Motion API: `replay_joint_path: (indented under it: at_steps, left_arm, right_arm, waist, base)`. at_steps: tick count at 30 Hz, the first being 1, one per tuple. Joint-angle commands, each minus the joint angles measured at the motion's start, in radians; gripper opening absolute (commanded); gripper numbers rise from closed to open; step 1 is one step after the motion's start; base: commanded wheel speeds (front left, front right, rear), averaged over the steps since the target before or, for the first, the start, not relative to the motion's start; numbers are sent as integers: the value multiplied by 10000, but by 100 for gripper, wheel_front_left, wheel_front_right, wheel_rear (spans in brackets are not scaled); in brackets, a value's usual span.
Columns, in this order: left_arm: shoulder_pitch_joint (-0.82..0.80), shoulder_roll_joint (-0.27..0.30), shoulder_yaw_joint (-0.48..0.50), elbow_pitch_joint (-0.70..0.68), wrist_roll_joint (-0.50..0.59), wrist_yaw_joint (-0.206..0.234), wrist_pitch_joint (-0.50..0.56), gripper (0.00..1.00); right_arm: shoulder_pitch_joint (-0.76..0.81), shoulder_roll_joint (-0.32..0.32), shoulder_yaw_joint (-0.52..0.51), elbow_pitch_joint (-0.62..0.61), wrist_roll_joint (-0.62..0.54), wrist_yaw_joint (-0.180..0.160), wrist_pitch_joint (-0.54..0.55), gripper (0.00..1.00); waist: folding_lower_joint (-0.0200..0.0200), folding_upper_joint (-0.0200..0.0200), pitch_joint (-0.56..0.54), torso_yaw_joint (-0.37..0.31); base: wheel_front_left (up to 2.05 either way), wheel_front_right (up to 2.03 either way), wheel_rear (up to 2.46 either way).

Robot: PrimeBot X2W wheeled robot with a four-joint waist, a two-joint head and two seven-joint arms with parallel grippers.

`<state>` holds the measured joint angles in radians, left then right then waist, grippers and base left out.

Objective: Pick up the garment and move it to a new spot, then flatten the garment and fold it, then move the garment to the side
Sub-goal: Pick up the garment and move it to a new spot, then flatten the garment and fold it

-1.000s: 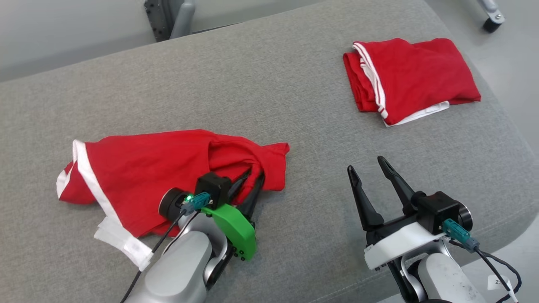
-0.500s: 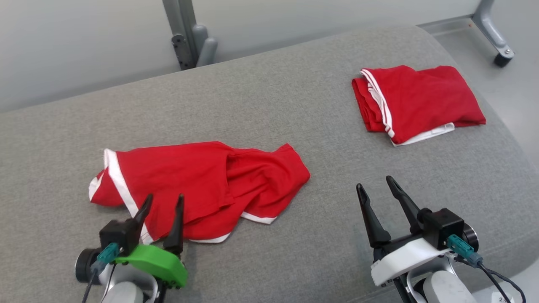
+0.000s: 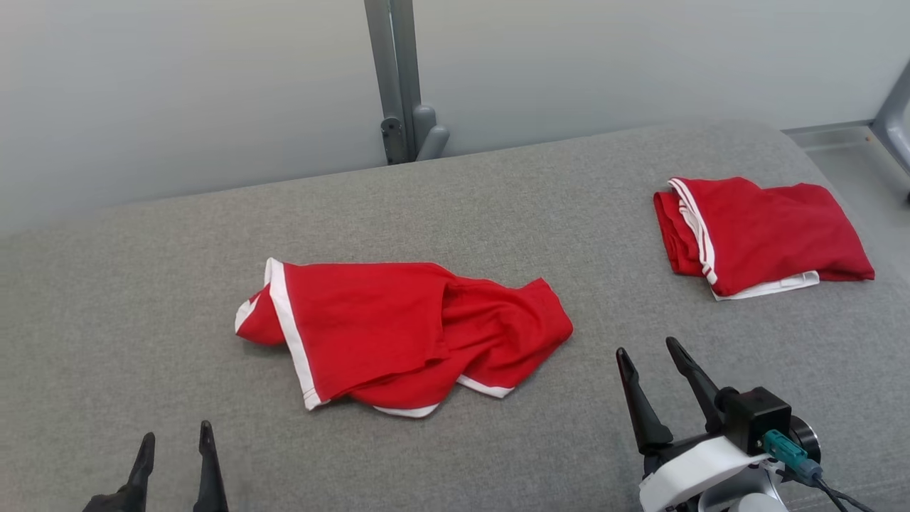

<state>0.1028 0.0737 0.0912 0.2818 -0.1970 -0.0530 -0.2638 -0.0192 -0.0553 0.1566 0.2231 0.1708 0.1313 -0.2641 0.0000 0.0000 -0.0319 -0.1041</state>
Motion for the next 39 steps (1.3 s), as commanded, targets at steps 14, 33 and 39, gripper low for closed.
replay_joint_path:
  at_steps: [14,33,39]
  left_arm:
    - [536,-216,309,-575,-17,-73,0,100]
    - [-334,-217,-1574,-167,-832,-37,0,100]
    - [-467,-219,-1898,-2,-1268,5,-1,100]
  right_arm:
    - [459,-103,96,85,-142,-12,-2,100]
    - [-3234,-821,4165,2773,-375,-14,-1,100]
    - [-4416,-1079,4783,4183,-664,-14,-1,100]
  waist:
    - [0,0,-165,391]
    - [0,0,1532,4390]
    - [0,0,2022,5192]
  base:
    - [0,0,0]
    - [0,0,0]
    - [0,0,0]
